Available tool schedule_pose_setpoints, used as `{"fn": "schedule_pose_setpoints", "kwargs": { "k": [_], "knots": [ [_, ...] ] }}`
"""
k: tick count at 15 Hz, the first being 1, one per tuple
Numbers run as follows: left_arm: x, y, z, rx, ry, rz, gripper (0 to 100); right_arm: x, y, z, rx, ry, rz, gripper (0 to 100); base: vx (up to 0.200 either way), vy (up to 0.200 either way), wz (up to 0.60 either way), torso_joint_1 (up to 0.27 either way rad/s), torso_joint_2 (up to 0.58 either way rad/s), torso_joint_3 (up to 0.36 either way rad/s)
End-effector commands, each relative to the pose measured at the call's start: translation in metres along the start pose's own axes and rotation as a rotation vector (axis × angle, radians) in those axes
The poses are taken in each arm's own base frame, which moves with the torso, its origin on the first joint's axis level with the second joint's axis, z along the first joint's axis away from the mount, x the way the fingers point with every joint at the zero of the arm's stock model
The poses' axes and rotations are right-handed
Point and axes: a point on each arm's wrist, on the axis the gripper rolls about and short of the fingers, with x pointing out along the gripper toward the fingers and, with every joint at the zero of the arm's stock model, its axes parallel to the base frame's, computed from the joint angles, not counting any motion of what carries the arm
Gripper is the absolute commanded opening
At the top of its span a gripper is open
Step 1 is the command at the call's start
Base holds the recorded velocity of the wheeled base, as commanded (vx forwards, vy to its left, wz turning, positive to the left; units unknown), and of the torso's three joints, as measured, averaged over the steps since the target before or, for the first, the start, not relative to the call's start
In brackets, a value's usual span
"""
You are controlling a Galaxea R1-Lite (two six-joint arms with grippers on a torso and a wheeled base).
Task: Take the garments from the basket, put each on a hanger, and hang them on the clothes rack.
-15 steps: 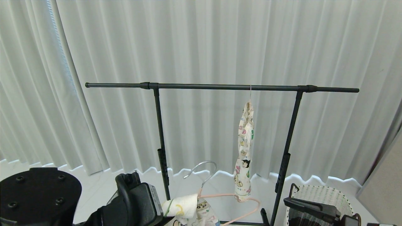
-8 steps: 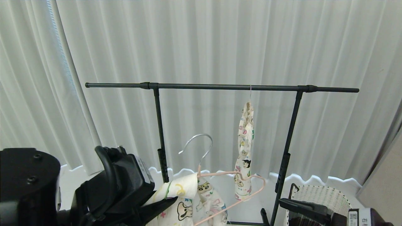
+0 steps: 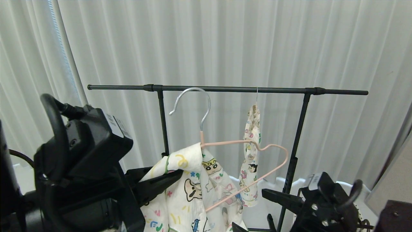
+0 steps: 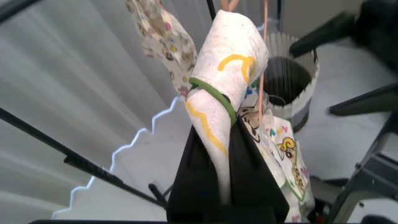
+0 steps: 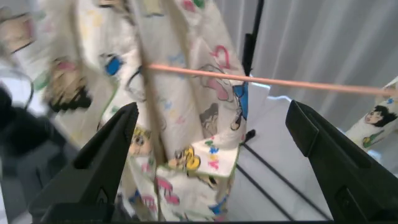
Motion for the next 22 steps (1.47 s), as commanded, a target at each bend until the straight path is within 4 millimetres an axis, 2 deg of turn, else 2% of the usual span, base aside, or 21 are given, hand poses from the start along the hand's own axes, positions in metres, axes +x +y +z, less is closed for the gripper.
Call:
{"fn": "schedule_pose_setpoints", "kwargs": {
  "k": [1,2,3,4,6,9,13,18,22],
  "knots": [
    [-0.005,0.002,0.007,-0.002,-0.036,0.007,0,0.031,-0.001,-0.011,0.025,0.037,-0.076,100,0.0,0.0,0.0,0.0,0.0,0.0],
    [-0.007,0.002,0.009,0.001,-0.045,0.01,0,0.04,-0.006,-0.013,0.04,0.038,-0.108,100,0.0,0.0,0.0,0.0,0.0,0.0],
    [-0.007,0.002,0.009,0.001,-0.045,0.01,0,0.04,-0.006,-0.013,0.04,0.038,-0.11,100,0.0,0.0,0.0,0.0,0.0,0.0],
    [-0.008,0.003,0.01,-0.001,-0.051,0.011,0,0.053,-0.016,-0.014,0.047,0.037,-0.168,100,0.0,0.0,0.0,0.0,0.0,0.0],
    [-0.01,0.003,0.012,-0.003,-0.063,0.012,0,0.06,-0.022,-0.021,0.047,0.054,-0.213,100,0.0,0.0,0.0,0.0,0.0,0.0],
    [-0.012,0.003,0.013,-0.003,-0.071,0.006,0,0.072,-0.02,-0.023,0.064,0.048,-0.216,100,0.0,0.0,0.0,0.0,0.0,0.0],
    [-0.013,0.003,0.014,-0.003,-0.076,0.009,0,0.076,-0.03,-0.027,0.057,0.051,-0.301,100,0.0,0.0,0.0,0.0,0.0,0.0],
    [-0.018,0.003,0.012,-0.002,-0.084,0.012,0,0.076,-0.068,-0.019,0.064,0.022,-0.46,100,0.0,0.0,0.0,0.0,0.0,0.0],
    [-0.014,0.0,-0.005,0.007,-0.022,0.006,0,0.067,-0.107,-0.001,0.044,-0.029,-0.598,100,0.0,0.0,0.0,0.0,0.0,0.0]
  ]
}}
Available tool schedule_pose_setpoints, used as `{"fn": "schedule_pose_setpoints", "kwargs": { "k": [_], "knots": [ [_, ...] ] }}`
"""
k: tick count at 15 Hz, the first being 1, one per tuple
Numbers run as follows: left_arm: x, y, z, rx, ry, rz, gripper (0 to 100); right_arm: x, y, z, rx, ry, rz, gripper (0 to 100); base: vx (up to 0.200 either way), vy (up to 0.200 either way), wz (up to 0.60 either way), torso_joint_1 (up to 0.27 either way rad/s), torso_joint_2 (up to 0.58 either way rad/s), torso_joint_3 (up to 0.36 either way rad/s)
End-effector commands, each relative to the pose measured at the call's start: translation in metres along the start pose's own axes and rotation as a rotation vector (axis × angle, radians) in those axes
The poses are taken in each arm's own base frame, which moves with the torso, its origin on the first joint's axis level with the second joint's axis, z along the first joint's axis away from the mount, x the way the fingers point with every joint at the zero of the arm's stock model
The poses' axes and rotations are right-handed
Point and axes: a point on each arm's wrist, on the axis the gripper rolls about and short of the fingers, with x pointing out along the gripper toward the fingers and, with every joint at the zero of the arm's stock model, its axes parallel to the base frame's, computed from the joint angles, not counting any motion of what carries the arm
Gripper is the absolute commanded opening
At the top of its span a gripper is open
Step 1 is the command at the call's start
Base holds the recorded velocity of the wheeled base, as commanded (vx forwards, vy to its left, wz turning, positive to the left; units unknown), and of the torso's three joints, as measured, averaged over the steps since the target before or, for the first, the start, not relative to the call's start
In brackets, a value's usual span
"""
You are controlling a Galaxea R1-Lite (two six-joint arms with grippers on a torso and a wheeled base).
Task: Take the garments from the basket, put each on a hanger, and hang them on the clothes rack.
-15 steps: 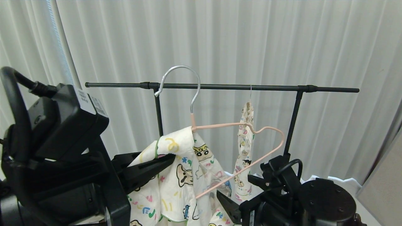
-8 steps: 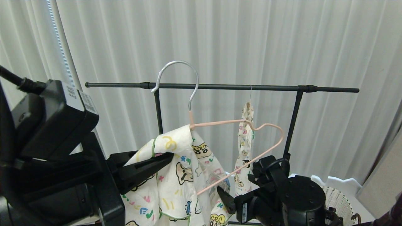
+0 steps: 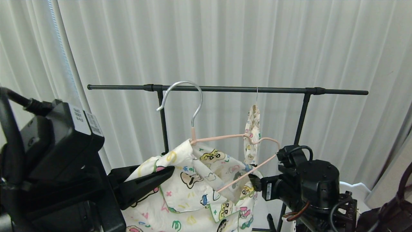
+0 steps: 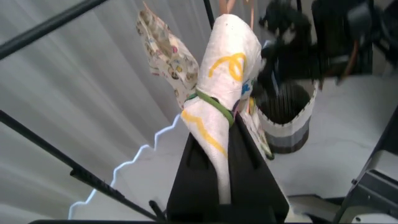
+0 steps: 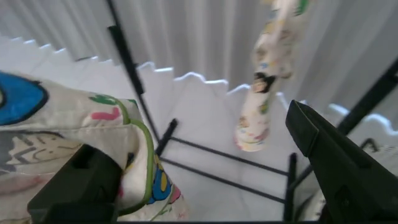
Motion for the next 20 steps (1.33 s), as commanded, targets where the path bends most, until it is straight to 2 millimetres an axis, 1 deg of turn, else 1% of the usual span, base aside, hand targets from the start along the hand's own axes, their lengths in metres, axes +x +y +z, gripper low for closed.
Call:
{"fn": "schedule_pose_setpoints", "kwargs": {
  "k": [1,3,9,12,15,20],
  "knots": [
    [0.002,-0.002,-0.007,0.002,0.027,-0.006,0,0.005,-0.026,0.017,0.017,-0.05,-0.089,100,0.0,0.0,0.0,0.0,0.0,0.0],
    [0.003,-0.002,-0.009,0.003,0.033,-0.006,0,0.005,-0.039,0.026,0.017,-0.075,-0.13,100,0.0,0.0,0.0,0.0,0.0,0.0],
    [-0.001,-0.004,-0.019,0.022,0.055,-0.009,0,0.005,-0.049,0.036,0.01,-0.106,-0.163,100,0.0,0.0,0.0,0.0,0.0,0.0],
    [0.002,-0.002,-0.03,0.101,0.118,0.048,0,0.0,-0.049,0.042,-0.007,-0.128,-0.153,100,0.0,0.0,0.0,0.0,0.0,0.0],
    [0.009,-0.001,-0.031,0.121,0.147,0.069,0,-0.003,-0.047,0.045,-0.033,-0.138,-0.14,100,0.0,0.0,0.0,0.0,0.0,0.0],
    [0.004,-0.004,-0.042,0.267,0.176,0.061,0,-0.004,-0.046,0.047,-0.044,-0.144,-0.138,100,0.0,0.0,0.0,0.0,0.0,0.0]
  ]
}}
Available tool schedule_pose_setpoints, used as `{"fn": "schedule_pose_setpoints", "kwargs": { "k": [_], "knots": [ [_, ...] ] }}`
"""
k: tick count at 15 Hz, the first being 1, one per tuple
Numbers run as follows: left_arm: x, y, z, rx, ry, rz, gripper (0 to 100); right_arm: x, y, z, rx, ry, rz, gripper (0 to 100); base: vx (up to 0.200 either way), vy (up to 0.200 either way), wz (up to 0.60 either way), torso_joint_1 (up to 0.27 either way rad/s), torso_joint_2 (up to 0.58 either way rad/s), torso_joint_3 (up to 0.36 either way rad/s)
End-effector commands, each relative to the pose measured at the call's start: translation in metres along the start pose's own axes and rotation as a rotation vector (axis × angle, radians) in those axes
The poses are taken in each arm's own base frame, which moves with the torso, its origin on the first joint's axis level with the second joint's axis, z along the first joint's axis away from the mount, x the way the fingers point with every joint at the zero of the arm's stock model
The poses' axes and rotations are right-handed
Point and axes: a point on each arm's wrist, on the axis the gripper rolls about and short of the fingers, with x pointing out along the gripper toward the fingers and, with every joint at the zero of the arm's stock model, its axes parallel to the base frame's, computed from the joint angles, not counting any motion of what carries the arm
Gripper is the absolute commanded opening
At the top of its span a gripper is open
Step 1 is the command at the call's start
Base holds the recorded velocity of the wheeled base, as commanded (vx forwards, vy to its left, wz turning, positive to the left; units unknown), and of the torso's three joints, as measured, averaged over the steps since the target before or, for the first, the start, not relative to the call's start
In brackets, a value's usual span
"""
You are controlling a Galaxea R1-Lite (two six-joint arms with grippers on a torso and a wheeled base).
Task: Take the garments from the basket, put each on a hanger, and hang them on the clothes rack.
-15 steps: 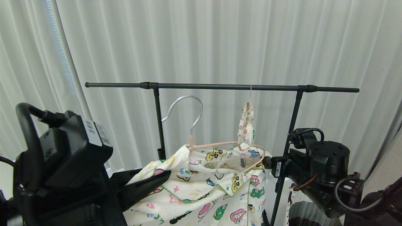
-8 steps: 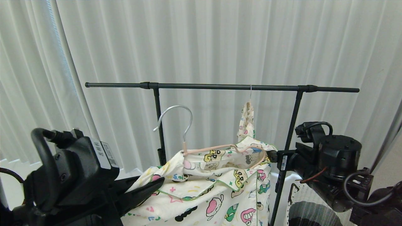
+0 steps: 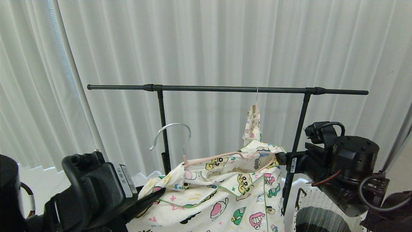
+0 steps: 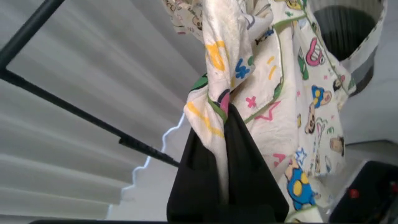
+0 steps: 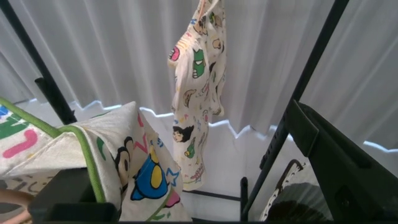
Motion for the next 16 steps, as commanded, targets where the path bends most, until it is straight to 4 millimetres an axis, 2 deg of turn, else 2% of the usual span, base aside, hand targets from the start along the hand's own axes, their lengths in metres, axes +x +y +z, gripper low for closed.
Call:
{"fn": "schedule_pose_setpoints", "kwargs": {
  "k": [1,6,12,16],
  "knots": [
    [-0.001,-0.001,-0.002,0.021,0.001,-0.002,0,-0.001,0.0,0.001,0.002,-0.004,0.011,100,0.0,0.0,0.0,0.0,0.0,0.0],
    [0.01,0.008,-0.007,0.123,-0.048,0.125,0,-0.001,0.005,-0.003,-0.022,0.013,0.038,100,0.0,0.0,0.0,0.0,0.0,0.0],
    [0.014,0.006,-0.009,0.223,-0.039,0.123,0,-0.003,0.009,-0.004,-0.025,0.016,0.054,100,0.0,0.0,0.0,0.0,0.0,0.0],
    [0.031,0.017,-0.005,0.268,-0.093,0.23,0,-0.002,0.016,-0.011,-0.033,0.038,0.077,100,0.0,0.0,0.0,0.0,0.0,0.0]
  ]
}}
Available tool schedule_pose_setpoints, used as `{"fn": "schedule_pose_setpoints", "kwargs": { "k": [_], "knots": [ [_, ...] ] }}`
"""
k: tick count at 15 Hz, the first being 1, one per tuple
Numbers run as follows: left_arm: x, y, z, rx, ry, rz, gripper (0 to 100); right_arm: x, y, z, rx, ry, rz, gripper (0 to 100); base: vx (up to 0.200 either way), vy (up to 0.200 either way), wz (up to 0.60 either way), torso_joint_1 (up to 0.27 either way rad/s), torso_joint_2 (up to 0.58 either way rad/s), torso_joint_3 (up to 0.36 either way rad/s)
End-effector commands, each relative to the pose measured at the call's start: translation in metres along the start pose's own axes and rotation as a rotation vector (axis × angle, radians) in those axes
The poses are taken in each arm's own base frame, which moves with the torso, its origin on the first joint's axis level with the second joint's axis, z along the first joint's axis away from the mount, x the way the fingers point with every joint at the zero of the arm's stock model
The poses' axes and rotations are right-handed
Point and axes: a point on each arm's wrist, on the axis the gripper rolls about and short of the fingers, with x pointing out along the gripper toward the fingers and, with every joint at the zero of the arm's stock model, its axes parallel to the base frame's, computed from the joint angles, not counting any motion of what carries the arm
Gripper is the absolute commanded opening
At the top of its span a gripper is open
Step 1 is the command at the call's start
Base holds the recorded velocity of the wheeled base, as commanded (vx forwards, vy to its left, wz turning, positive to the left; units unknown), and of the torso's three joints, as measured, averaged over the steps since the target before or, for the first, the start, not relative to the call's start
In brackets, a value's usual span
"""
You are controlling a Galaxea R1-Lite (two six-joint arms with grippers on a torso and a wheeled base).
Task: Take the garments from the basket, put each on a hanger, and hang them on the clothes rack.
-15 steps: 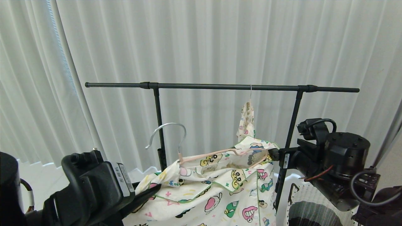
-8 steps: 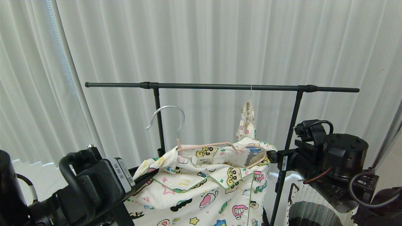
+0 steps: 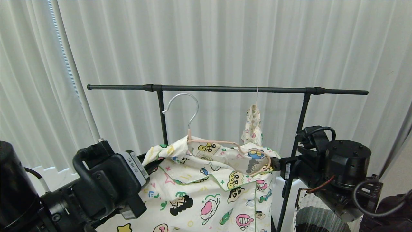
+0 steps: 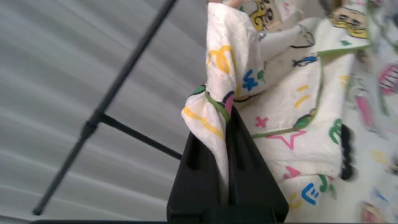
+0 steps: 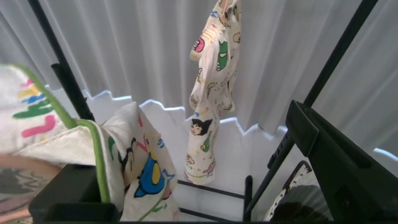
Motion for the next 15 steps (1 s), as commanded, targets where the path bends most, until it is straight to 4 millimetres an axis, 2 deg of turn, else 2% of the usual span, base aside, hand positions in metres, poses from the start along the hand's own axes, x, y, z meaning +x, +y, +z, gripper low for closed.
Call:
{"fn": "schedule_pose_setpoints", "kwargs": {
  "k": [1,5,8,11,15],
  "knots": [
    [0.007,-0.006,-0.007,0.01,0.035,-0.027,0,0.002,0.001,-0.002,-0.003,0.006,0.003,100,0.0,0.0,0.0,0.0,0.0,0.0],
    [-0.005,-0.012,-0.014,0.038,0.037,-0.041,0,0.004,-0.004,-0.002,-0.001,0.007,-0.016,100,0.0,0.0,0.0,0.0,0.0,0.0],
    [-0.014,-0.02,-0.022,-0.056,0.058,-0.059,0,0.011,-0.003,0.002,0.006,-0.007,-0.015,100,0.0,0.0,0.0,0.0,0.0,0.0],
    [-0.006,-0.014,-0.026,-0.102,0.143,0.019,0,0.014,-0.002,0.002,0.003,-0.01,-0.016,100,0.0,0.0,0.0,0.0,0.0,0.0],
    [-0.003,-0.004,-0.019,-0.148,0.125,0.093,0,0.017,0.009,-0.004,-0.015,0.009,0.012,100,0.0,0.0,0.0,0.0,0.0,0.0]
  ]
}}
